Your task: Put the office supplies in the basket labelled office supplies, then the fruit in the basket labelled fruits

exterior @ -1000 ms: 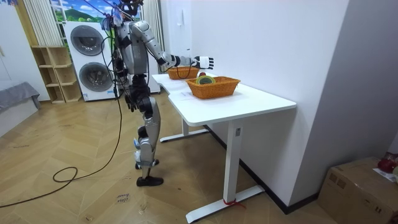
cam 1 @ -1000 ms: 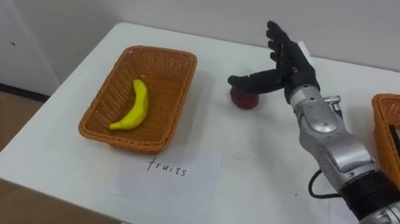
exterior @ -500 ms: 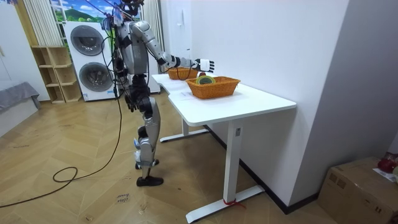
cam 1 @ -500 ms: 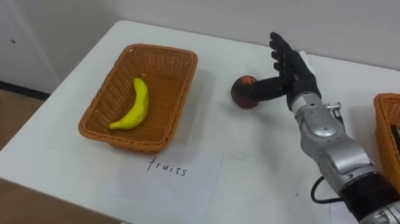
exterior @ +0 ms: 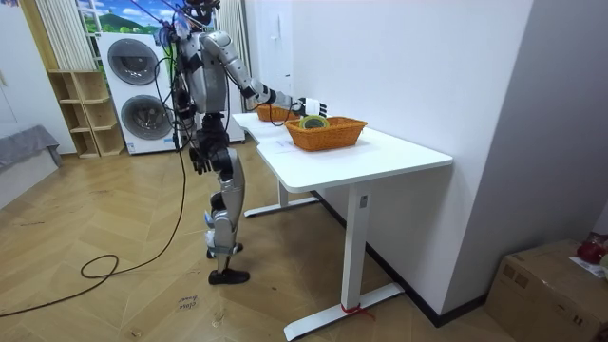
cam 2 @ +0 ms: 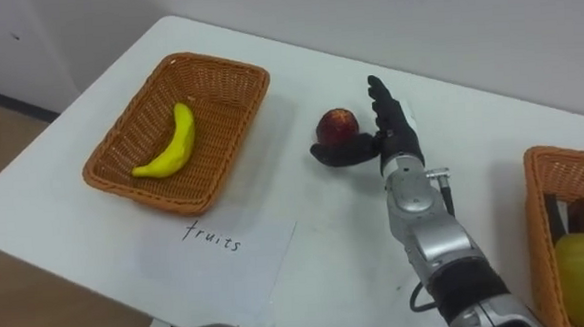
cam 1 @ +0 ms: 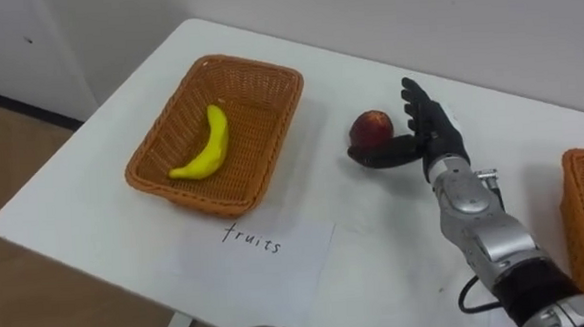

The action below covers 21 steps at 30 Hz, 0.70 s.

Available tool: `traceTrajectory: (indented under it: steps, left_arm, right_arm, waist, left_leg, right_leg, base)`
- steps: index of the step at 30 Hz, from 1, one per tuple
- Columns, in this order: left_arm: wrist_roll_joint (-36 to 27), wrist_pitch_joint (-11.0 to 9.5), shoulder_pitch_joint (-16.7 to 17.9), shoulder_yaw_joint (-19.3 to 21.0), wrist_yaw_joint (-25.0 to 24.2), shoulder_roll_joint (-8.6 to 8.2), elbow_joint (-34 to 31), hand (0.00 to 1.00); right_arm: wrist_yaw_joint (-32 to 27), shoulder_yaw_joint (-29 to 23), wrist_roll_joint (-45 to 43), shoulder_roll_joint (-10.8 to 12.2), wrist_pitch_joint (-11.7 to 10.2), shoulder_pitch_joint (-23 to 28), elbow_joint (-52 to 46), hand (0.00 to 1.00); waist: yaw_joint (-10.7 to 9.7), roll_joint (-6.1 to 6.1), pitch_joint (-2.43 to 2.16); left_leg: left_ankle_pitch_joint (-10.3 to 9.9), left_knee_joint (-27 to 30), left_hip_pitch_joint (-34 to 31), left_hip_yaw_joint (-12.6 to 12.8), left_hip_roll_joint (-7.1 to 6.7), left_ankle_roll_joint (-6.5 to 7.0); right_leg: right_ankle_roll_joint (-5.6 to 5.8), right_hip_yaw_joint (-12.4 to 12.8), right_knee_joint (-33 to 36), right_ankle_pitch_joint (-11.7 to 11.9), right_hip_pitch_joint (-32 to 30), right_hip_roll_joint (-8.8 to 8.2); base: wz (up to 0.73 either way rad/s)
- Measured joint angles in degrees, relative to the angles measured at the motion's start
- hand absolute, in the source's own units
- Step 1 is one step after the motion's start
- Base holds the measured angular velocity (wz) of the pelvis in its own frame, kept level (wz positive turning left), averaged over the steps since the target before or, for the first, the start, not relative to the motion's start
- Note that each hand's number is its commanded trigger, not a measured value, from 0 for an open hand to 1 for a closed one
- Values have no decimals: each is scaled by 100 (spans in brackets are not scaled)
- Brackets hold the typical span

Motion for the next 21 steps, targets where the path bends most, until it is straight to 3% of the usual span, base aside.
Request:
traceTrajectory:
  steps: [14, 21]
  left_arm:
    - [-6, -46, -203, -65, 47, 15, 14, 0]
    - [-6, -62, -284, -95, 36, 32, 139, 0]
  right_arm:
    - [-131, 62, -104, 53, -116, -42, 84, 0]
    - [-190, 177, -451, 46, -115, -88, 145, 0]
  waist:
    - [13, 8, 21]
    - [166, -31, 28]
  left_leg:
    - [5, 65, -205, -6, -2, 8]
    - [7, 92, -318, -18, 1, 7]
  right_leg:
    - [-6, -22, 19, 4, -210, -24]
    - [-17, -39, 98, 10, -336, -17]
  base:
    - [0]
    - [-2]
